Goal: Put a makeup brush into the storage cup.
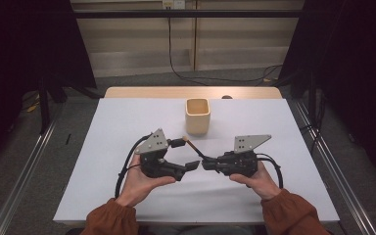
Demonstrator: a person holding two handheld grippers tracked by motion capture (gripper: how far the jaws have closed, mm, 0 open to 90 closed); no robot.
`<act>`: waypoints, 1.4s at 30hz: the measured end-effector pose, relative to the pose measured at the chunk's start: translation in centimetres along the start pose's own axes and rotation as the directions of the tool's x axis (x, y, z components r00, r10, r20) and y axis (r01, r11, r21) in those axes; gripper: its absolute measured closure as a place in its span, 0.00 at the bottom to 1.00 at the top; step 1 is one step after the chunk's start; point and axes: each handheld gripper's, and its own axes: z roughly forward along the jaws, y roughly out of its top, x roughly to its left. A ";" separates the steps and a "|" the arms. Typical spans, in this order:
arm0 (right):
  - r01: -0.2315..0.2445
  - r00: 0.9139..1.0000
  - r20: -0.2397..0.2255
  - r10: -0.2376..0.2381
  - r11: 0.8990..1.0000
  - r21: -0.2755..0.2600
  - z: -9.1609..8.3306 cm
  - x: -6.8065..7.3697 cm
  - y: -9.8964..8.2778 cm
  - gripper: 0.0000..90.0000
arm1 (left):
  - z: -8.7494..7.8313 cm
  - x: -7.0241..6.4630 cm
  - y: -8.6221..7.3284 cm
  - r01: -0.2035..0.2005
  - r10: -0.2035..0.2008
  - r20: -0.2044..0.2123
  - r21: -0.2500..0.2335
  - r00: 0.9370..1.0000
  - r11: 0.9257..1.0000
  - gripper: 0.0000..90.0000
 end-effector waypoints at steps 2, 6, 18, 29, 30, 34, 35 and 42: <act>0.001 1.000 0.002 -0.001 1.000 0.002 0.1 0.0 0.0 0.94 | 0.0 0.1 0.1 0.018 -0.017 0.021 -0.015 1.000 1.000 0.33; 0.000 1.000 0.001 0.000 1.000 0.005 0.1 0.0 -0.1 0.94 | -0.2 0.0 0.2 0.026 -0.025 0.024 -0.029 0.999 0.999 0.49; -0.001 1.000 -0.007 0.002 1.000 0.013 0.4 0.0 -0.2 0.94 | -0.3 0.3 0.3 0.072 -0.070 0.031 -0.077 0.997 0.994 0.76; 0.013 1.000 -0.016 -0.012 1.000 0.020 0.8 0.2 -0.4 0.94 | -0.4 0.3 0.3 0.143 -0.135 0.088 -0.082 0.987 0.986 0.88; 0.013 1.000 -0.015 -0.013 1.000 0.023 0.8 0.3 -0.4 0.94 | -0.4 0.2 0.3 0.150 -0.141 0.093 -0.087 0.986 0.985 0.89; 0.011 1.000 -0.015 -0.010 1.000 0.022 1.0 0.2 -0.5 0.92 | -0.2 -0.4 0.6 0.123 -0.116 0.096 -0.069 0.989 0.990 0.92; 0.017 1.000 -0.010 -0.017 0.999 0.031 0.9 0.2 -0.5 0.92 | -0.1 -0.6 0.7 0.115 -0.109 0.094 -0.067 0.990 0.991 0.92; 0.009 1.000 -0.013 -0.009 1.000 0.015 0.6 0.2 -0.5 0.90 | -0.2 -0.9 1.0 0.101 -0.093 0.104 -0.065 0.990 0.993 0.93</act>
